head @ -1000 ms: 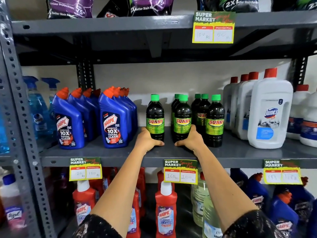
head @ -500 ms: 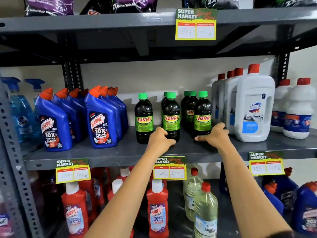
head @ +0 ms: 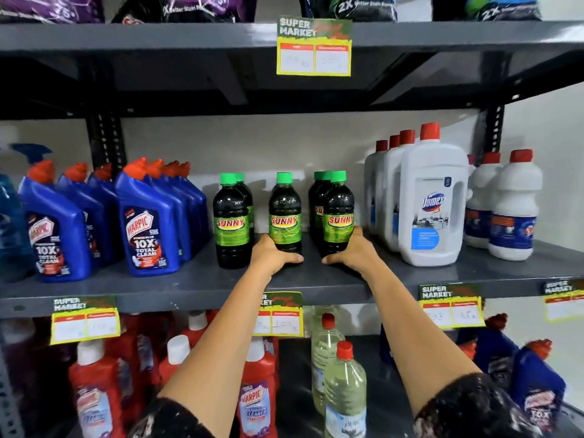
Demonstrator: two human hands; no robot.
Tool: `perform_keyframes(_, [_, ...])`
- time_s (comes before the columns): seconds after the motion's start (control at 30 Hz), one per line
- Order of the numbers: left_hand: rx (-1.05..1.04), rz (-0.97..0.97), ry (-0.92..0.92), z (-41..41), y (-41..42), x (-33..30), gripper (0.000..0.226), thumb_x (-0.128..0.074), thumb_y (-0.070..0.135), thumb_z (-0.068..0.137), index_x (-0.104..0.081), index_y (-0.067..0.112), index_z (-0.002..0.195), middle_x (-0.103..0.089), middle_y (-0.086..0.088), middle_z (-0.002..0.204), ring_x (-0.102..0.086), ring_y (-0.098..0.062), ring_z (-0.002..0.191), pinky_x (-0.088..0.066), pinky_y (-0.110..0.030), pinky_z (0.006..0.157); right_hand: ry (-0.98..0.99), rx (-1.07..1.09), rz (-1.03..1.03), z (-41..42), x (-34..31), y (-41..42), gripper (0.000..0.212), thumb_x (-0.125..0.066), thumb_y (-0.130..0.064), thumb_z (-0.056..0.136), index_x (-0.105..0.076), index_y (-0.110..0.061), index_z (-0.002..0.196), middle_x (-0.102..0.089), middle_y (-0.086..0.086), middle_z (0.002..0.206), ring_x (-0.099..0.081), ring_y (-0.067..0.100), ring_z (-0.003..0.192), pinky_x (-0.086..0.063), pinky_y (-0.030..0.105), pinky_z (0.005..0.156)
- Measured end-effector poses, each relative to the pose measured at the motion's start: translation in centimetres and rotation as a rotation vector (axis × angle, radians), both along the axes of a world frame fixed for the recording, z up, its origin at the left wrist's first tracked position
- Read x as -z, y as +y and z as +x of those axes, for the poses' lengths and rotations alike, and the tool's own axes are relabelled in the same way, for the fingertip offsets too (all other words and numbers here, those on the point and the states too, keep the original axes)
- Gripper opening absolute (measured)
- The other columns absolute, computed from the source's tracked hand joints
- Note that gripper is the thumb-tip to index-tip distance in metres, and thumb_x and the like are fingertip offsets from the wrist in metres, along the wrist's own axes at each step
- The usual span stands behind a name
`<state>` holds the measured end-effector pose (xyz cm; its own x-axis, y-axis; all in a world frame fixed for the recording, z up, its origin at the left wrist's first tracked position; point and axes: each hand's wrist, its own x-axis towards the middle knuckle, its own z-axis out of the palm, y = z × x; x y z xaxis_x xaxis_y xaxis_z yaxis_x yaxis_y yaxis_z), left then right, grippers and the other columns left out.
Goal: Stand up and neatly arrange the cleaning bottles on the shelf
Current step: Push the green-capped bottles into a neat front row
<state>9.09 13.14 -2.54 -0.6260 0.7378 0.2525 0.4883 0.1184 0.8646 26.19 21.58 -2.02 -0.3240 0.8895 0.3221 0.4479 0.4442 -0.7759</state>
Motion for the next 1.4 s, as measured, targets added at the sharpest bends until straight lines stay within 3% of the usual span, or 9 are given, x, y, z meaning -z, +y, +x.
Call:
perform_keyframes(0.17, [0.023,-0.014,0.032,-0.4,0.2,0.1,0.088,-0.092,0.023,0.047,-0.048,0.010,0.121,-0.061,-0.009,0.123,-0.055,-0.026,0.115,-0.044,-0.031,0.092,-0.039,0.023,0.040,-0.4,0.5,0.7,0.090,-0.089,-0.024,0.056,-0.034,-0.004,0.124,-0.059,0.016,0.125,-0.054,0.033,0.119,-0.044,0.035,0.091])
perform_keyframes(0.43, [0.031,-0.009,0.018,-0.5,0.1,0.2,0.086,-0.093,0.022,0.047,-0.048,0.012,0.119,-0.061,-0.008,0.122,-0.055,-0.025,0.113,-0.040,-0.027,0.085,-0.056,0.045,0.014,-0.5,0.6,1.0,0.088,-0.089,-0.026,0.055,-0.034,-0.005,0.121,-0.060,0.015,0.122,-0.055,0.034,0.116,-0.044,0.035,0.087])
perform_keyframes(0.73, [-0.039,-0.122,0.121,1.7,-0.9,-0.7,0.098,-0.089,0.027,0.057,-0.025,0.000,0.127,-0.052,-0.019,0.130,-0.052,-0.035,0.117,-0.043,-0.035,0.082,-0.146,0.127,0.007,-0.5,0.1,-1.2,0.083,-0.084,-0.031,0.066,-0.030,0.003,0.119,-0.058,0.021,0.122,-0.056,0.036,0.115,-0.045,0.036,0.087])
perform_keyframes(0.87, [-0.113,-0.155,0.056,4.7,-1.8,-0.7,0.099,-0.088,0.028,0.059,-0.024,0.001,0.129,-0.041,-0.021,0.139,-0.046,-0.038,0.124,-0.043,-0.045,0.096,-0.180,0.163,0.015,0.6,0.3,-3.0,0.078,-0.081,-0.034,0.070,-0.032,0.002,0.120,-0.059,0.021,0.121,-0.057,0.035,0.114,-0.046,0.035,0.084])
perform_keyframes(1.0, [-0.316,-0.112,0.425,8.7,-4.0,-0.4,0.089,-0.083,0.035,0.064,-0.029,0.002,0.127,-0.040,-0.019,0.133,-0.040,-0.036,0.123,-0.047,-0.047,0.086,-0.258,0.082,0.064,4.5,-0.3,-4.0,0.045,-0.074,-0.029,0.077,-0.059,0.002,0.106,-0.067,0.019,0.109,-0.060,0.034,0.107,-0.047,0.034,0.085])
perform_keyframes(1.1, [-0.158,0.126,0.581,12.5,-2.9,-1.0,0.075,-0.081,0.034,0.066,-0.039,0.001,0.119,-0.048,-0.020,0.122,-0.045,-0.037,0.113,-0.043,-0.044,0.088,-0.221,0.071,0.081,8.6,-1.2,-3.2,0.020,-0.066,-0.020,0.081,-0.071,-0.002,0.089,-0.072,0.019,0.101,-0.064,0.033,0.101,-0.051,0.035,0.087])
perform_keyframes(1.23, [0.253,0.149,0.362,18.4,2.4,-1.6,0.073,-0.081,0.036,0.068,-0.042,0.003,0.121,-0.051,-0.016,0.123,-0.051,-0.028,0.113,-0.040,-0.033,0.089,-0.101,0.167,0.089,14.5,-2.1,-1.2,0.007,-0.069,-0.018,0.077,-0.064,-0.017,0.073,-0.071,0.016,0.095,-0.064,0.029,0.095,-0.045,0.028,0.076])
perform_keyframes(1.33, [0.345,0.136,0.092,21.1,6.6,-1.1,0.081,-0.084,0.037,0.063,-0.041,0.005,0.123,-0.054,-0.003,0.123,-0.054,-0.020,0.110,-0.043,-0.030,0.087,-0.067,0.233,0.111,19.3,-2.0,1.2,0.013,-0.073,-0.021,0.077,-0.067,-0.010,0.079,-0.068,0.010,0.082,-0.066,0.028,0.088,-0.041,0.026,0.069])
perform_keyframes(1.4, [0.360,0.148,-0.078,22.0,8.8,-0.8,0.083,-0.087,0.033,0.060,-0.042,0.007,0.125,-0.056,0.002,0.121,-0.056,-0.018,0.110,-0.045,-0.031,0.091,-0.056,0.313,0.144,22.5,-1.5,3.0,0.023,-0.075,-0.022,0.077,-0.066,-0.005,0.089,-0.070,0.014,0.091,-0.064,0.032,0.097,-0.041,0.028,0.072])
